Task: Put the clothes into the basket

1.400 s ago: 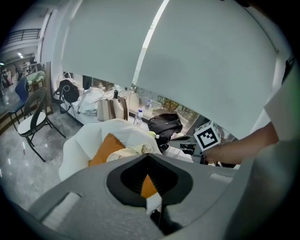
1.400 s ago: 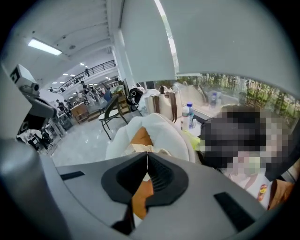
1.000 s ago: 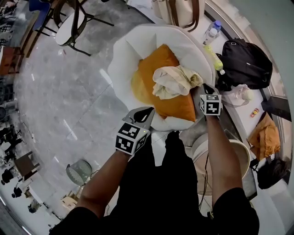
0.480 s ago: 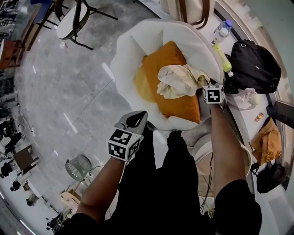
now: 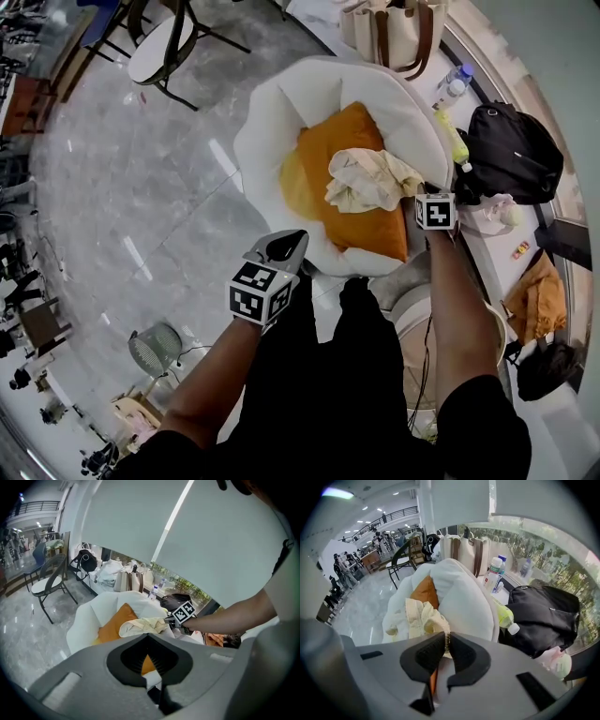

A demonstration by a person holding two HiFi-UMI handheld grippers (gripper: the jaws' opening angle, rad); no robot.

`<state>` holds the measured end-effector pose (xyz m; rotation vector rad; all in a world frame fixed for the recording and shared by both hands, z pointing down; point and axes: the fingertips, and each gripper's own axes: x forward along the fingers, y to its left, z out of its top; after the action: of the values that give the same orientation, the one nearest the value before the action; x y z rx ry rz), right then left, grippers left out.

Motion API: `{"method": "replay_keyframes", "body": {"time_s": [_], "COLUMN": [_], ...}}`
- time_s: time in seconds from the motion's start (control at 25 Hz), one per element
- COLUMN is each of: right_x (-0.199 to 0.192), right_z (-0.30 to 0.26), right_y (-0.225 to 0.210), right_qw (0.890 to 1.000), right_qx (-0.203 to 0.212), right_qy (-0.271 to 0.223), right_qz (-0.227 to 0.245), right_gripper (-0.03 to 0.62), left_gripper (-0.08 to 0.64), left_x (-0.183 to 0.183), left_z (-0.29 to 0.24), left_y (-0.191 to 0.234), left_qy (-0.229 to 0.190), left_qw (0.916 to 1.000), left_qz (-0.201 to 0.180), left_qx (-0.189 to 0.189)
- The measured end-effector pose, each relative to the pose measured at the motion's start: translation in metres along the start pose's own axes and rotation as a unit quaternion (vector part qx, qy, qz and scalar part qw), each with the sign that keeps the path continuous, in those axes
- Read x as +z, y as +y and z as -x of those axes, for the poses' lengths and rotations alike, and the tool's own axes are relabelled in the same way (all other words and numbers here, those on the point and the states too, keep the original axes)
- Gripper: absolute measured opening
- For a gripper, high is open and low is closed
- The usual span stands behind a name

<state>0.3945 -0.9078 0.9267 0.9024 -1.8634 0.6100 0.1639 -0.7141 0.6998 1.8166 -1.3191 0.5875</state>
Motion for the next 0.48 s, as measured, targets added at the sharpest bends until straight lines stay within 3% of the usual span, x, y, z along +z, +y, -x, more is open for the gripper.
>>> {"method": "replay_keyframes", "body": {"time_s": [0.28, 0.48], "right_x": [0.020, 0.040], "right_z": [0.071, 0.128], "right_y": [0.042, 0.092], "right_qw": [0.997, 0.993], "right_qx": [0.037, 0.078], "right_qy": [-0.047, -0.072], "right_qz": [-0.044, -0.050], "right_gripper": [0.037, 0.034], "left_gripper": [0.000, 0.000], "left_x": [0.027, 0.047], "left_z": [0.031, 0.062], "left_y": [-0.011, -0.017], "left_qy": [-0.022, -0.042], "left_qw": [0.9995, 0.9983], "left_qz": [-0.019, -0.033], "left_qx": [-0.012, -0.024]}}
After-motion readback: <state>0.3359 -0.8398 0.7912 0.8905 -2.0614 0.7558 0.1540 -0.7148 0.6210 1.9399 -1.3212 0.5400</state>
